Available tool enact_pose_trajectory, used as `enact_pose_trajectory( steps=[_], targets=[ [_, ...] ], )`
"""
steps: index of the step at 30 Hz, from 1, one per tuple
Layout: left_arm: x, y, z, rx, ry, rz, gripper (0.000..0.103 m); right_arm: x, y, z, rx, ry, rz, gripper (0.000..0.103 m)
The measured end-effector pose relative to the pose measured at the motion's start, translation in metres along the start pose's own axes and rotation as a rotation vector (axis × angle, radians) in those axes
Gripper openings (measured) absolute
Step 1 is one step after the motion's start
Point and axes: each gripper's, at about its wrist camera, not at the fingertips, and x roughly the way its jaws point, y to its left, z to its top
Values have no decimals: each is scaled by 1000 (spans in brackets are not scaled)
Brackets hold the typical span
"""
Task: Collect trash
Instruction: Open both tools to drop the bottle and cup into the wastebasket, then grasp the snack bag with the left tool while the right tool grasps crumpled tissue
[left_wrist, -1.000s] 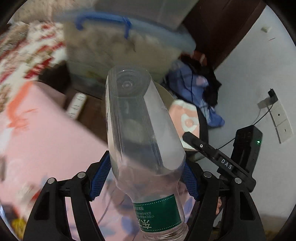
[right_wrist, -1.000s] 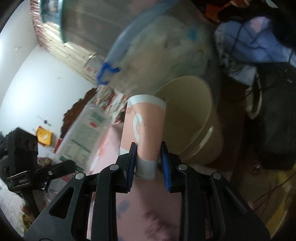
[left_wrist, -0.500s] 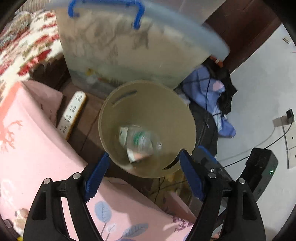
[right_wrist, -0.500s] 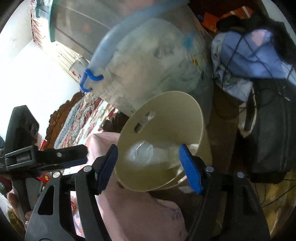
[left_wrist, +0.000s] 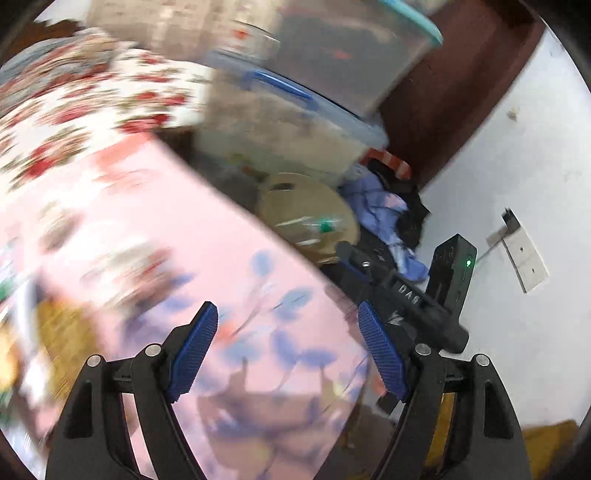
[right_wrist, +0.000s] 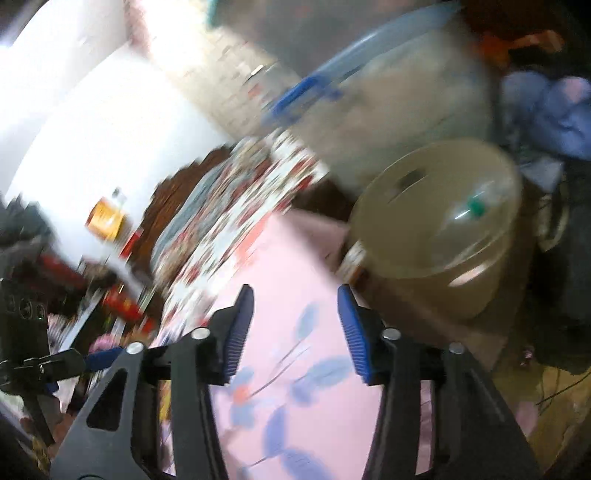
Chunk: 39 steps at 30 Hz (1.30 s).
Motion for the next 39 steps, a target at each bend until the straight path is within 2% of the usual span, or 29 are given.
enact_pose_trajectory(
  steps=[6, 9, 11, 15, 19, 21, 22, 24, 26, 28, 31, 34, 37, 39],
  targets=[
    [-116, 95, -71, -218, -137, 205, 74, 35, 61, -51, -89, 150, 85, 46],
    [-153, 130, -106, -332, -187, 260, 73, 55, 91, -79, -129, 245, 127, 46],
    [-162, 139, -124, -366, -198, 276, 73, 65, 115, -100, -181, 310, 158, 47],
    [-157, 147, -156, -391, -165, 241, 72, 78, 152, -139, -267, 431, 222, 48],
    [-136, 147, -176, -395, -110, 172, 72, 89, 178, -170, -371, 497, 208, 48],
    [-122, 147, -183, -397, -83, 144, 72, 92, 180, -174, -365, 512, 209, 44],
    [-117, 147, -185, -398, -76, 136, 73, 95, 181, -177, -373, 526, 198, 38],
    [-109, 147, -186, -401, -63, 120, 73, 98, 184, -182, -393, 544, 191, 32],
    [-102, 148, -187, -411, -51, 109, 74, 96, 196, -194, -555, 514, 103, 19],
    [-97, 150, -185, -423, -44, 97, 74, 92, 210, -203, -695, 485, 39, 19],
    [-86, 154, -180, -447, -32, 68, 74, 88, 216, -212, -781, 457, 0, 19],
    [-76, 154, -173, -449, -23, 54, 74, 84, 215, -214, -805, 441, -8, 19],
    [-69, 154, -167, -448, -33, 46, 73, 80, 206, -208, -753, 446, 19, 19],
    [-64, 153, -163, -455, -31, 14, 55, 80, 204, -202, -715, 456, 42, 19]
  ],
)
